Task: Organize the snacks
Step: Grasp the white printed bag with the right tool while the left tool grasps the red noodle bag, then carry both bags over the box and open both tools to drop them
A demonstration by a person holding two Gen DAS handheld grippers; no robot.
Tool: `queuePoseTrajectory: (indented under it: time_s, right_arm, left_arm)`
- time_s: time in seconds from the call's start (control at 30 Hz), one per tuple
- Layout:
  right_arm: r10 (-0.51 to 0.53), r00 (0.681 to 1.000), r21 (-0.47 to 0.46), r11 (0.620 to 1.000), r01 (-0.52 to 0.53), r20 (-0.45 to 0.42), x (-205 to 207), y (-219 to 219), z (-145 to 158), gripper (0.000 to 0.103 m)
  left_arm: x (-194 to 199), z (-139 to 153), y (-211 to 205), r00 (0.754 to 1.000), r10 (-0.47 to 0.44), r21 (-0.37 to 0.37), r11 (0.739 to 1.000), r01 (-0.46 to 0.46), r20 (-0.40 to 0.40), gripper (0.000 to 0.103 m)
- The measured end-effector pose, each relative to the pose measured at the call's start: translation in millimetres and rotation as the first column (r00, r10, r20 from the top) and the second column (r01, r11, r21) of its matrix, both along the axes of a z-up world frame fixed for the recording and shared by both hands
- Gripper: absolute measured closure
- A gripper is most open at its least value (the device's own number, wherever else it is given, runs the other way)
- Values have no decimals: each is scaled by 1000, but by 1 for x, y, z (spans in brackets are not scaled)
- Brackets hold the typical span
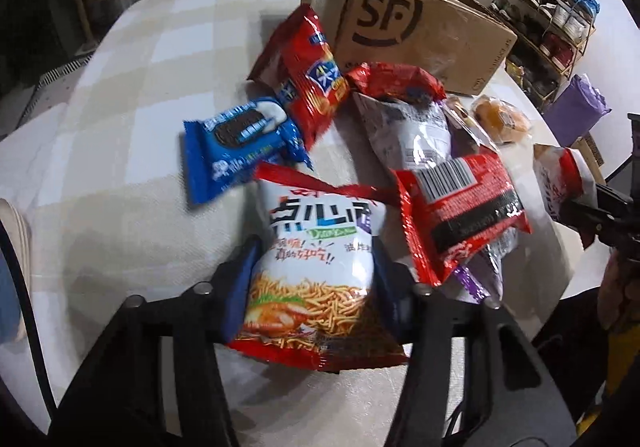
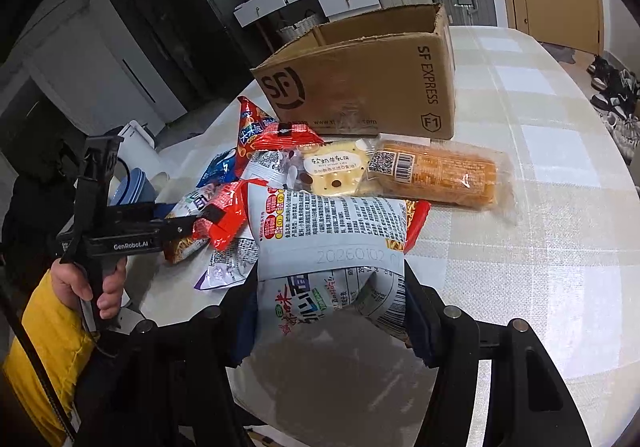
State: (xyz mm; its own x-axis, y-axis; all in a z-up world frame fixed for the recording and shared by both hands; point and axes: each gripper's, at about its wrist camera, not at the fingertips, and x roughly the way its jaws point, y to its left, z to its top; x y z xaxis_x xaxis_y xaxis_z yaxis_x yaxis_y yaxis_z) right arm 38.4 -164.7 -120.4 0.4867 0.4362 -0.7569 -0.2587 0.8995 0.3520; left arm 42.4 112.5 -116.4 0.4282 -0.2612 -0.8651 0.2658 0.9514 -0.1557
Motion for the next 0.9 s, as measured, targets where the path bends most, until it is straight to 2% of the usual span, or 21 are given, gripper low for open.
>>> queuePoseTrajectory:
  time_s: [0.13, 0.3, 0.4, 0.57, 0.8, 0.9]
  right_arm:
    - [-11, 1000, 6, 1000, 11, 0, 2, -2, 0, 41]
    - [-13, 999, 17, 1000, 12, 30, -1, -2, 5, 41]
    - [-23, 998, 33, 999, 21, 61, -4, -4, 12, 41]
    - [-48, 994, 87, 995, 39, 99, -7, -12, 24, 41]
    - [-57, 985, 159, 987, 31, 161, -6, -12, 45, 41]
    - [-55, 982, 171, 985, 24, 181, 0, -11, 58, 41]
  left_arm:
    - [-3, 2, 4, 1000, 25, -33, 999, -25, -6, 60]
    - [-20, 10, 7, 998, 64, 7, 998, -64, 14, 62]
    - [-33, 21, 14, 995, 92, 5, 996, -92, 31, 62]
    - [-49, 44, 30, 986, 153, -62, 987, -149, 69, 62]
    - [-49, 73, 41, 981, 158, -148, 979, -142, 109, 62]
    - [-40, 100, 40, 979, 151, -206, 971, -121, 137, 62]
